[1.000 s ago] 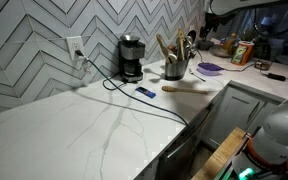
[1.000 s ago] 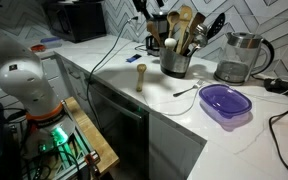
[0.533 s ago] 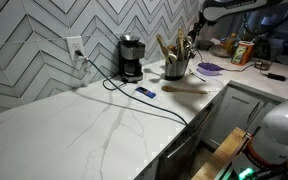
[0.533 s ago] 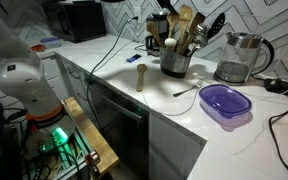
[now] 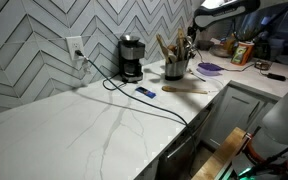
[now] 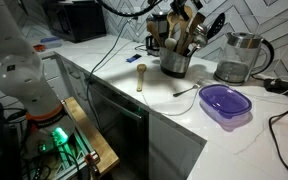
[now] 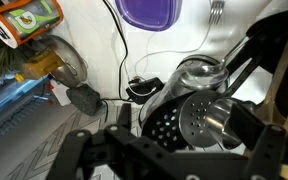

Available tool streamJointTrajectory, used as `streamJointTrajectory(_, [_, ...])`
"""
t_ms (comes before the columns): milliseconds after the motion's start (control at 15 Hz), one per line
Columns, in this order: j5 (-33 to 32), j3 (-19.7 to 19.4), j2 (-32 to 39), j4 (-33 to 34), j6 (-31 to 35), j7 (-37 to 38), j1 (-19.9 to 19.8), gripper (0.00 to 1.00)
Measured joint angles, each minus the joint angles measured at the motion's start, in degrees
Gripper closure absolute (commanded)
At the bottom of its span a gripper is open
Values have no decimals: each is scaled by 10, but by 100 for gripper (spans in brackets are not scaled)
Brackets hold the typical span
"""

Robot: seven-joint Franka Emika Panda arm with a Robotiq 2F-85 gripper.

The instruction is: Remove the metallic soup ladle from the utensils bucket and place it on the table

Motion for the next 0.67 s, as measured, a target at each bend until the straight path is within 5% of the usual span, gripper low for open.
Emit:
streamJointTrajectory(133, [-6,-2,19,11,1,23,0,0])
streamJointTrajectory(467, [-23,-6,52,32,11,76,1,23])
streamJointTrajectory(667, [-25,-9,65,40,26,105,2,22])
